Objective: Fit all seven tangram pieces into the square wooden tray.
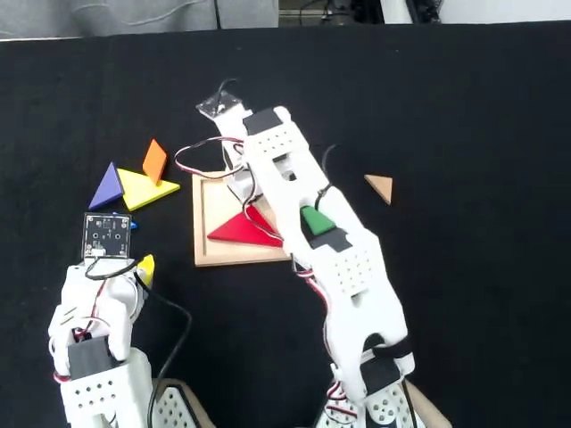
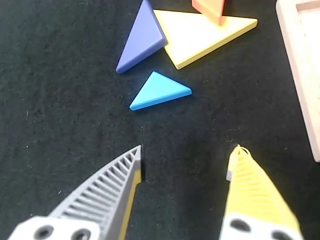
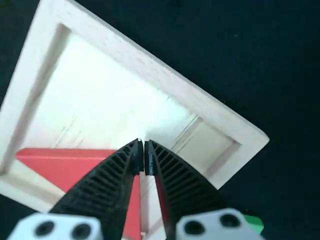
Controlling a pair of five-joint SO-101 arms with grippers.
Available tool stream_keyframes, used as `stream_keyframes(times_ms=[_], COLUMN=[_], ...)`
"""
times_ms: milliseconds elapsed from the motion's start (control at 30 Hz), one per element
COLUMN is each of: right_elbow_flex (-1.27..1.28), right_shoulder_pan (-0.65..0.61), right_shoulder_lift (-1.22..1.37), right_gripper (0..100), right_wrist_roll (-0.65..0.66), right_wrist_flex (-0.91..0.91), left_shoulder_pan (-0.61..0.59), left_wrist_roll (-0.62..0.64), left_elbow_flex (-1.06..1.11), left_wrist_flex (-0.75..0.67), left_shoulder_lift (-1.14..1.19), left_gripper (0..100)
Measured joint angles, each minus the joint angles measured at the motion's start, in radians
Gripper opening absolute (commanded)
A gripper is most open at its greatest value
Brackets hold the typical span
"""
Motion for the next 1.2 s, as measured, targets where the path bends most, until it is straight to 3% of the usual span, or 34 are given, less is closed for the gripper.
stream_keyframes(times_ms=[400,633,833,1067,1200], right_elbow_flex=[-0.035,-0.140,-0.199,0.009,0.212], right_shoulder_pan=[-0.092,-0.051,0.015,0.066,0.109], right_shoulder_lift=[0.018,-0.017,-0.203,-0.503,-0.738], right_gripper=[1.1,1.1,1.1,1.1,1.1], right_wrist_roll=[0.000,-0.029,-0.097,-0.112,-0.112], right_wrist_flex=[0.199,0.249,0.269,0.269,0.233], left_shoulder_pan=[0.000,0.000,-0.003,-0.009,-0.009], left_wrist_roll=[0.000,0.000,-0.002,-0.002,-0.002], left_elbow_flex=[0.000,0.000,0.000,0.000,-0.043], left_wrist_flex=[0.000,0.000,-0.026,-0.060,0.061], left_shoulder_lift=[0.000,0.000,0.000,0.000,0.002], left_gripper=[27,27,27,27,27])
